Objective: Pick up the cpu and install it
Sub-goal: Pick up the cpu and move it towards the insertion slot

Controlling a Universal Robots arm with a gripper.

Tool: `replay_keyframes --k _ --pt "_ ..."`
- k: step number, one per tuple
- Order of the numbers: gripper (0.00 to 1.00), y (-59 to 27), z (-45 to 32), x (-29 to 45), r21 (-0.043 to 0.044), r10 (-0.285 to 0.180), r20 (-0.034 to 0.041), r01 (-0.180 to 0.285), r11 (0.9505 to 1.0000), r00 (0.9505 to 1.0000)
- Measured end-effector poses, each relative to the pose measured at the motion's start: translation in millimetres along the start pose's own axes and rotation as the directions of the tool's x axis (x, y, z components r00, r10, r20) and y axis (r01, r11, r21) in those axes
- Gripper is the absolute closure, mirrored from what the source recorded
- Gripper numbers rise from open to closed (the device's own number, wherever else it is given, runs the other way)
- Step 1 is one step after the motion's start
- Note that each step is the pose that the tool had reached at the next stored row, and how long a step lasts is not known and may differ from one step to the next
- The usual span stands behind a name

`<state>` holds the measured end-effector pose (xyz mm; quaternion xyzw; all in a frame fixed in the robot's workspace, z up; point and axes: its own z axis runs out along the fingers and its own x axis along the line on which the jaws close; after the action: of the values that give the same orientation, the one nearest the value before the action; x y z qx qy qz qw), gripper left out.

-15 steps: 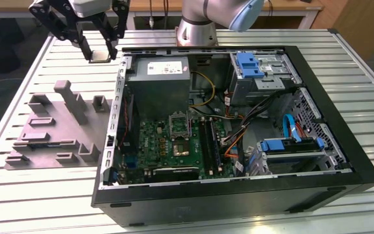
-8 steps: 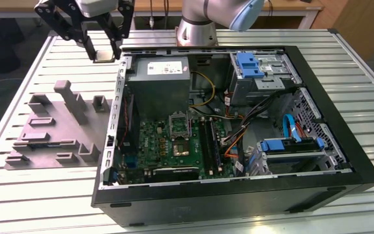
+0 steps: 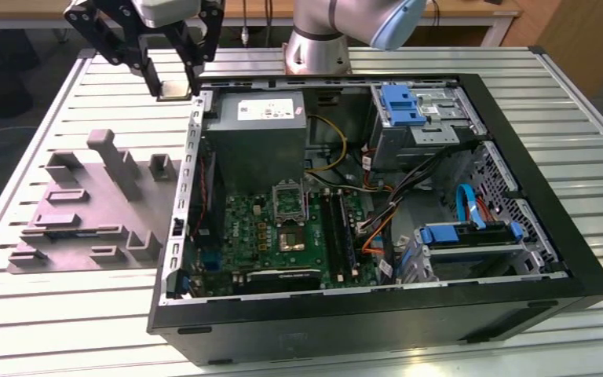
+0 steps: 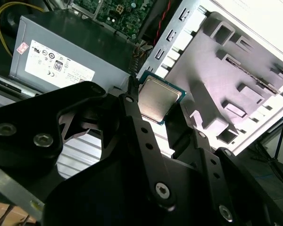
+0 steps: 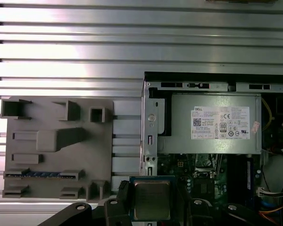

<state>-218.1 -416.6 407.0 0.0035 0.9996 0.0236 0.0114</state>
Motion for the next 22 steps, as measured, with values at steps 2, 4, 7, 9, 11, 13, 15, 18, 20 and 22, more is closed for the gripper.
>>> replay_keyframes --k 2,4,7,9,11,13,15,18,20,22 --pt "0.53 0.0 0.1 -3.0 0.0000 0.000 0.0000 0.000 1.0000 1.0000" --pt "0.53 0.1 0.1 -6.8 0.0000 0.000 -0.0001 0.000 1.0000 1.0000" --pt "0.53 0.1 0.3 -13.3 0.0000 0.000 -0.0002 0.000 1.0000 1.0000" --pt "0.53 0.1 0.4 -18.3 0.0000 0.000 -0.0004 0.000 1.0000 1.0000" --pt "0.53 0.2 0.5 -22.3 0.0000 0.000 -0.0004 0.000 1.0000 1.0000" --pt "0.53 0.2 0.6 -26.2 0.0000 0.000 -0.0004 0.000 1.0000 1.0000" --pt "0.53 0.2 0.7 -29.9 0.0000 0.000 -0.0005 0.000 1.0000 1.0000" --pt "0.53 0.2 0.8 -35.4 0.0001 0.000 -0.0006 0.000 1.0000 1.0000" --pt "0.53 0.3 0.9 -39.2 0.0001 0.000 -0.0007 0.000 1.0000 1.0000" --pt "0.53 0.3 1.0 -42.7 0.0000 0.000 -0.0007 0.000 1.0000 1.0000"
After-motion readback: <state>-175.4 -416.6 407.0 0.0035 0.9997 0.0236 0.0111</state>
